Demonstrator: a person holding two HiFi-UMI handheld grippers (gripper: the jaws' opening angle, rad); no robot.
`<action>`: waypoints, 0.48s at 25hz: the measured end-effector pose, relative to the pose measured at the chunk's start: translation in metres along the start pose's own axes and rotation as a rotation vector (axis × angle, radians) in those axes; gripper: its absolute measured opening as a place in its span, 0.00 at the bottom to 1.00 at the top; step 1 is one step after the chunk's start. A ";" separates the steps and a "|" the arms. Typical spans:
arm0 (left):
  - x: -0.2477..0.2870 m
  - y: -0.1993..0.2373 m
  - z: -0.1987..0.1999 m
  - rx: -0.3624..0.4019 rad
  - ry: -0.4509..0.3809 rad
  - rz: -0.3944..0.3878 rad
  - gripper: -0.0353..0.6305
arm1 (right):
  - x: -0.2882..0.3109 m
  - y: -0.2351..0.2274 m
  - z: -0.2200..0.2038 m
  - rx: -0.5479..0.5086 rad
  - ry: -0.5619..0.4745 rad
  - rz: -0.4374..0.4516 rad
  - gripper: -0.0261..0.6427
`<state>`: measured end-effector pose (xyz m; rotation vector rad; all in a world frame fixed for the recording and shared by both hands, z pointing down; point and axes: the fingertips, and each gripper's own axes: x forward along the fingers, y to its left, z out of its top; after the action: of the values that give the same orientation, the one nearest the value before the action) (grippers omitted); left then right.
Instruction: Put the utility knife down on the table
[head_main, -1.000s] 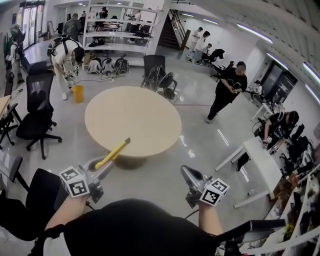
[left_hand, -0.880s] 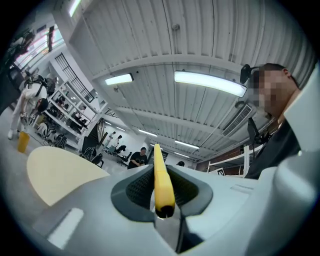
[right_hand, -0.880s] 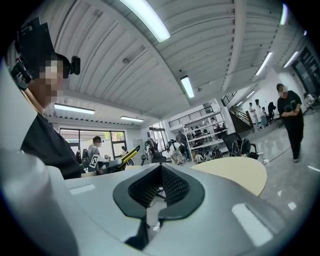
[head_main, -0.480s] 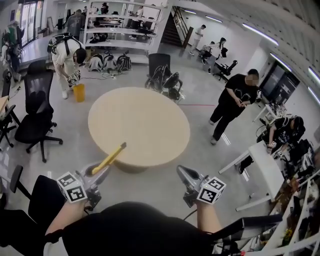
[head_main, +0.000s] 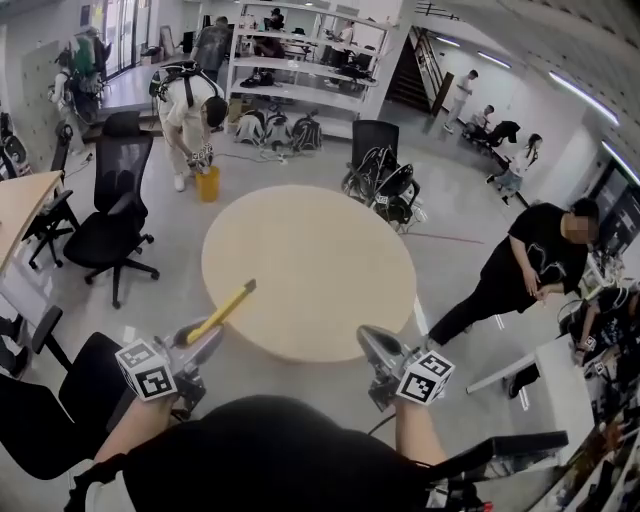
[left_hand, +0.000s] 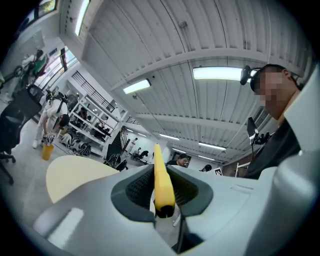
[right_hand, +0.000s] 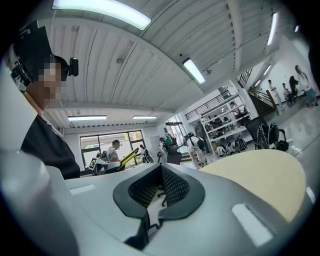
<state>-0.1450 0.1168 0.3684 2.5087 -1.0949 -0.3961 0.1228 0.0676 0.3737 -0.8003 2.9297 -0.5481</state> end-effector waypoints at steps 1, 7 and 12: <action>0.012 -0.004 0.000 0.007 -0.007 0.013 0.15 | -0.001 -0.013 0.008 -0.009 0.002 0.022 0.06; 0.091 -0.016 -0.015 0.013 -0.018 0.051 0.15 | -0.020 -0.089 0.035 -0.011 -0.005 0.089 0.06; 0.145 -0.022 -0.023 0.010 0.006 0.056 0.15 | -0.035 -0.138 0.044 0.018 -0.008 0.101 0.06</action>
<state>-0.0260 0.0277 0.3640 2.4801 -1.1647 -0.3675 0.2256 -0.0395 0.3799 -0.6471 2.9340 -0.5605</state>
